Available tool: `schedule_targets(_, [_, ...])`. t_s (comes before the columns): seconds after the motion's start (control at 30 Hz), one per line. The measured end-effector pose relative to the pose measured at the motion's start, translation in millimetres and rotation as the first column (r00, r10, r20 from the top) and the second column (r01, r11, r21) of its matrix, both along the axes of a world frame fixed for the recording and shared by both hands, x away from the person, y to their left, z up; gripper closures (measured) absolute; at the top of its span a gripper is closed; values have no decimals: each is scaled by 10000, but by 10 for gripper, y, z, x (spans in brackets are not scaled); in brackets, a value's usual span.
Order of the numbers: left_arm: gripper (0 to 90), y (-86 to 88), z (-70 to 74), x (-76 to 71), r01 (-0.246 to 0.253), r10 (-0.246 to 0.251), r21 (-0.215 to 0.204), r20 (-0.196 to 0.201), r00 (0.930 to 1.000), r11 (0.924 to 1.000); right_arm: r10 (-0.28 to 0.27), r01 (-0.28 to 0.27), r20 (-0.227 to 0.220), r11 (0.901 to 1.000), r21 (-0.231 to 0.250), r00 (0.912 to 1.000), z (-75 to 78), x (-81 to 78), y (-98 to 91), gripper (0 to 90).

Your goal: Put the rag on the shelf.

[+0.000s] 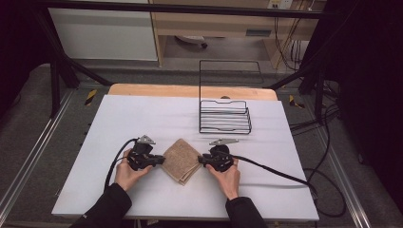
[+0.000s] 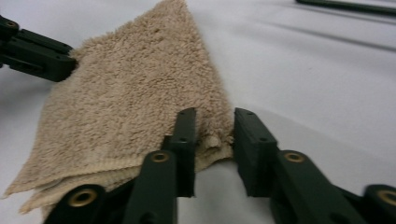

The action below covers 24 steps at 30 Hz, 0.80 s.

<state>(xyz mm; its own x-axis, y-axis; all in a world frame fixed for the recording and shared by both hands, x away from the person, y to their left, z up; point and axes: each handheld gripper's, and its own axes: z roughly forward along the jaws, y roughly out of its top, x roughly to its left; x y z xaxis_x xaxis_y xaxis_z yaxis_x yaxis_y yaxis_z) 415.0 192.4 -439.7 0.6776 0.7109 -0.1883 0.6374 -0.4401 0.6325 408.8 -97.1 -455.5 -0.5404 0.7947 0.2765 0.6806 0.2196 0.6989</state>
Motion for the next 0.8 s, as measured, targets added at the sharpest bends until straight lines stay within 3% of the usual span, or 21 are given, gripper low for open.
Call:
schedule_targets(0.07, [853,-1,4,-4,-30,30,-6,12,10000,10000,54,-51,-129,9998,168,9999,-5,-1,5,797])
schedule_targets(0.23, [866,36,58,-21,-27,25,-249,-90,10000,9997,119,-118,-41,9994,323,9999,37,-13,-13,840])
schedule_targets(0.5, [871,4,229,-172,191,-213,-1048,-197,9996,9943,366,-378,166,9959,822,9992,328,-49,-148,851])
schedule_targets(0.63, [871,-133,254,-257,348,-384,-1220,-273,9989,9919,397,-408,185,9970,665,9990,473,-104,-241,851])
schedule_targets(0.8, [870,-376,225,-395,391,-460,-1371,-472,9978,9898,345,-347,166,9993,114,9993,593,-146,-361,852])
